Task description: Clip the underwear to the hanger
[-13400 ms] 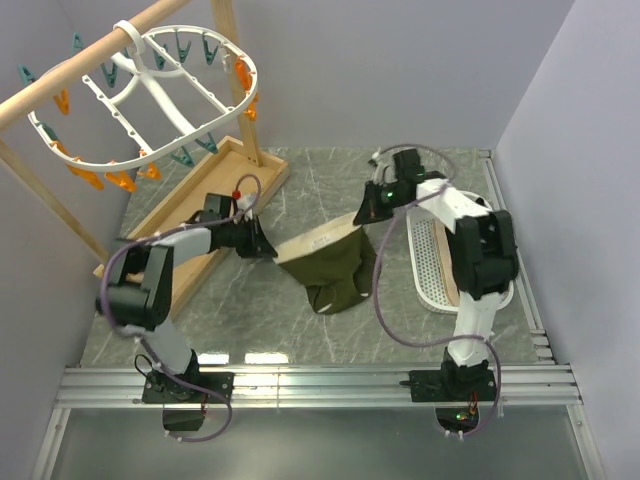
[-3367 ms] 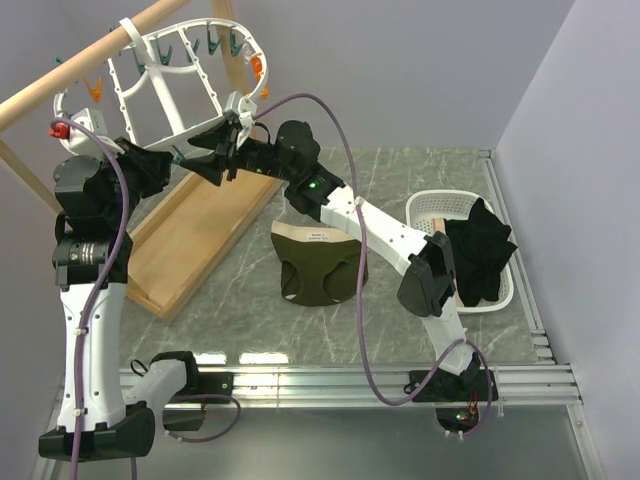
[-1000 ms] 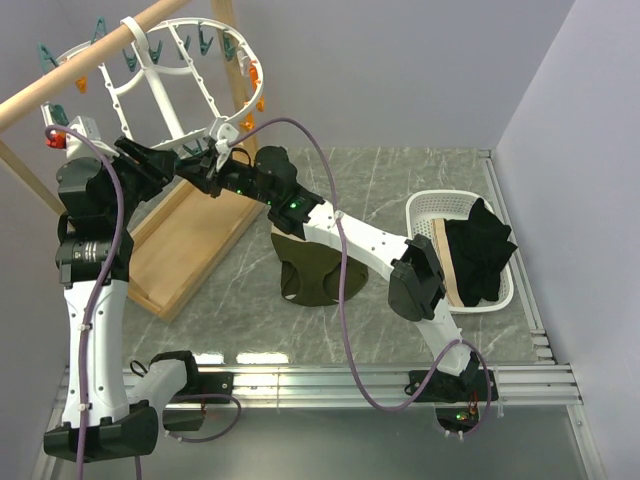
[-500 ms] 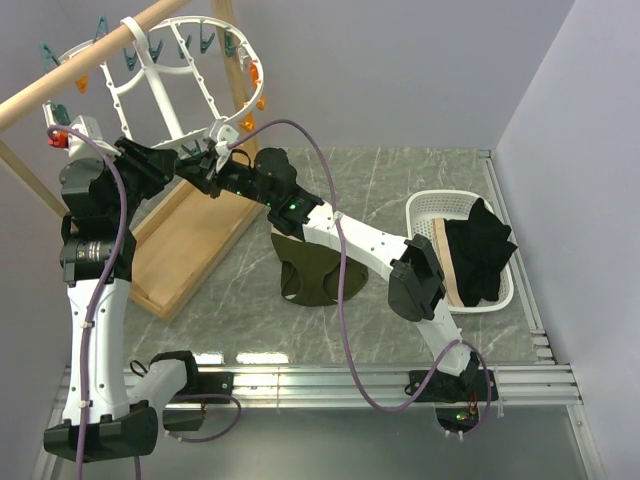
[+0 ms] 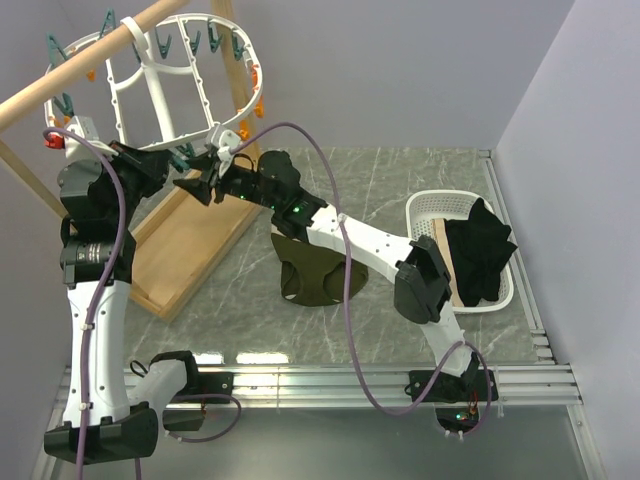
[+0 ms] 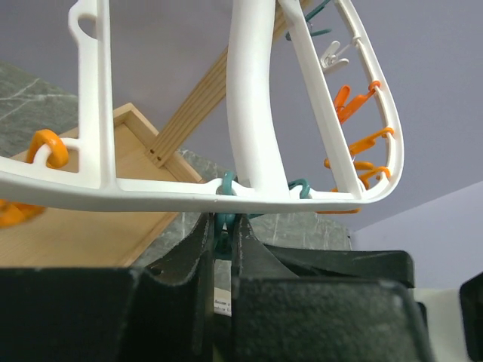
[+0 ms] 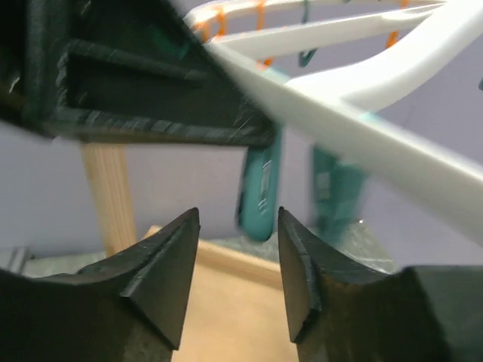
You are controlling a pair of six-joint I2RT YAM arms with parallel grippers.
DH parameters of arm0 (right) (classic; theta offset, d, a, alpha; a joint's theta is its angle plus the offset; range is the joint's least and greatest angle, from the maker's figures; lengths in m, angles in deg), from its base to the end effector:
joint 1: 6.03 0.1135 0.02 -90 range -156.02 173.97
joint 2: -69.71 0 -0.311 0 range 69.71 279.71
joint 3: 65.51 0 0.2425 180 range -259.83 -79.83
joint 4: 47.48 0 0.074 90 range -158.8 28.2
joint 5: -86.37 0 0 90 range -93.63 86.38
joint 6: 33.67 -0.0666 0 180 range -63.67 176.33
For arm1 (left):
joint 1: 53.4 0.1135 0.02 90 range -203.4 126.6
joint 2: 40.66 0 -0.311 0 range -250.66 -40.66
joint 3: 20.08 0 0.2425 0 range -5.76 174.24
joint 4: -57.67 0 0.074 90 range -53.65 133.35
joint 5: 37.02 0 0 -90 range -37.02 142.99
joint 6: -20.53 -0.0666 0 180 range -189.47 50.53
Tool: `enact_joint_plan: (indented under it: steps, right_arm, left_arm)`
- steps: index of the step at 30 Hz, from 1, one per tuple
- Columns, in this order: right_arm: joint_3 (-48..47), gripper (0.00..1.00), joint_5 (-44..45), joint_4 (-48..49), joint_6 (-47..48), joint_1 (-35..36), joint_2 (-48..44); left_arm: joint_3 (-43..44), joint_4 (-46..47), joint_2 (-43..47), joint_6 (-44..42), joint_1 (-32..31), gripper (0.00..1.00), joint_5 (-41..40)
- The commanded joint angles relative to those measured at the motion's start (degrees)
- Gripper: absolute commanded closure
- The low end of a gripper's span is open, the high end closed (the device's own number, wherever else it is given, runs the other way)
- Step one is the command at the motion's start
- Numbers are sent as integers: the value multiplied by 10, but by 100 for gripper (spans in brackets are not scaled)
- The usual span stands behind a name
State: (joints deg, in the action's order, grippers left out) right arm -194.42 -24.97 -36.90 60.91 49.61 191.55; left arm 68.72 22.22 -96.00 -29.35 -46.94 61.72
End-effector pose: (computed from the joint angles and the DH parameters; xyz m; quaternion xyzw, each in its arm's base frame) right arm 0.2929 0.4713 0.4488 -0.4203 0.4268 0.4405 0.6687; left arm 0.1851 0.0108 0.4982 -0.2349 0.6797 -0.2530 0.6472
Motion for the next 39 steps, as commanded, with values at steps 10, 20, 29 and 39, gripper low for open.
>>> enact_joint_plan:
  steps: [10,20,29,39]
  right_arm:
    - [182,39,-61,-95,-25,-41,-147]
    - [371,53,58,-241,-45,-97,-212]
    - [270,47,208,-363,-178,-125,-88]
    - [201,36,231,-392,-236,-131,6]
  left_arm:
    - [1,34,8,-9,1,100,-4]
    - [1,29,10,-18,0,100,-5]
    - [-5,26,17,-20,1,100,-8]
    - [-14,28,22,-19,1,100,-9]
